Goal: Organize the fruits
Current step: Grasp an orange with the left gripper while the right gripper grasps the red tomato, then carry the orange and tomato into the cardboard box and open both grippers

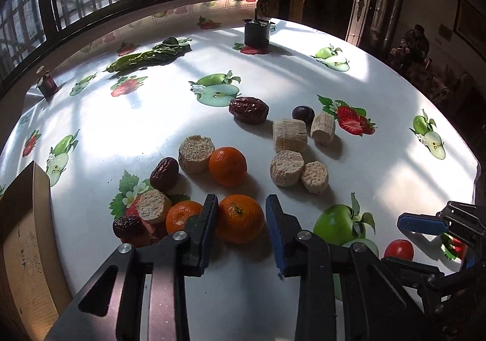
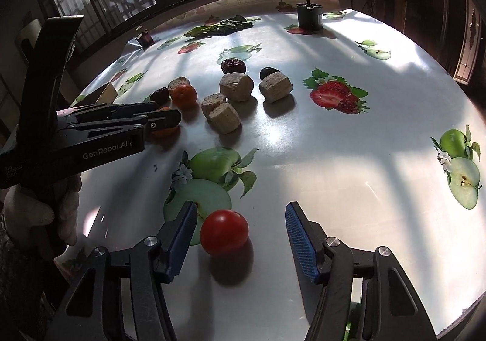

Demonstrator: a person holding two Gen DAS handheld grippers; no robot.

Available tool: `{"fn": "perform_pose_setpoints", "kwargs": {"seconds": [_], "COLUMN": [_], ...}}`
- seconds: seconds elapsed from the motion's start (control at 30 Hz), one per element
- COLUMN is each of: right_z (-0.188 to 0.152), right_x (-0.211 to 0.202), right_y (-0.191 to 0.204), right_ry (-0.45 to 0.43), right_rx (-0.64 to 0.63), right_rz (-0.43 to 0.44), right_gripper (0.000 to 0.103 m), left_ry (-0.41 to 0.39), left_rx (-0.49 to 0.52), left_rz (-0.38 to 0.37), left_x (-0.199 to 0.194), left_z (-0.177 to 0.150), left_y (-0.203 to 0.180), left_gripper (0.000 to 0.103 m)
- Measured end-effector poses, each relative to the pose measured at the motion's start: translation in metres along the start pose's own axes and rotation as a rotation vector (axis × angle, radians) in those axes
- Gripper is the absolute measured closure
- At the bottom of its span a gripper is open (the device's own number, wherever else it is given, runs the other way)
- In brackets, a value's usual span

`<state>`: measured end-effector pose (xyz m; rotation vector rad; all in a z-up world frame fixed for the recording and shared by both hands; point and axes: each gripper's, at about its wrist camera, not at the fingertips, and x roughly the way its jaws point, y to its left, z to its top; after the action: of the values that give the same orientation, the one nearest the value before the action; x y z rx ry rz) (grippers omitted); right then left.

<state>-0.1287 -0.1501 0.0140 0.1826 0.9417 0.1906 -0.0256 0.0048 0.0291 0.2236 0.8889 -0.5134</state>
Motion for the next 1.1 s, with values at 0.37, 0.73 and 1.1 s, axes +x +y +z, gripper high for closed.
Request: {"fn": "perform_pose_setpoints", "kwargs": {"seconds": [0.37, 0.73, 1.1], "right_z": [-0.004, 0.006, 0.062], "right_x": [0.004, -0.026, -0.02], "right_y": [0.012, 0.043, 0.187], "right_ry": [0.005, -0.056, -0.072], "right_rx": [-0.046, -0.09, -0.34], "right_rz": [-0.006, 0.028, 0.269], "right_gripper": [0.07, 0.07, 0.07], "left_ry": [-0.006, -0.137, -0.127], "left_rx": [0.105, -0.157, -0.476], "left_rz": [0.152, 0.015, 0.259], "left_x": [0.006, -0.076, -0.14], "left_z": [-0.004, -0.033, -0.103], "left_y": [-0.023, 0.027, 0.177], "left_gripper": [0.074, 0.074, 0.073]}}
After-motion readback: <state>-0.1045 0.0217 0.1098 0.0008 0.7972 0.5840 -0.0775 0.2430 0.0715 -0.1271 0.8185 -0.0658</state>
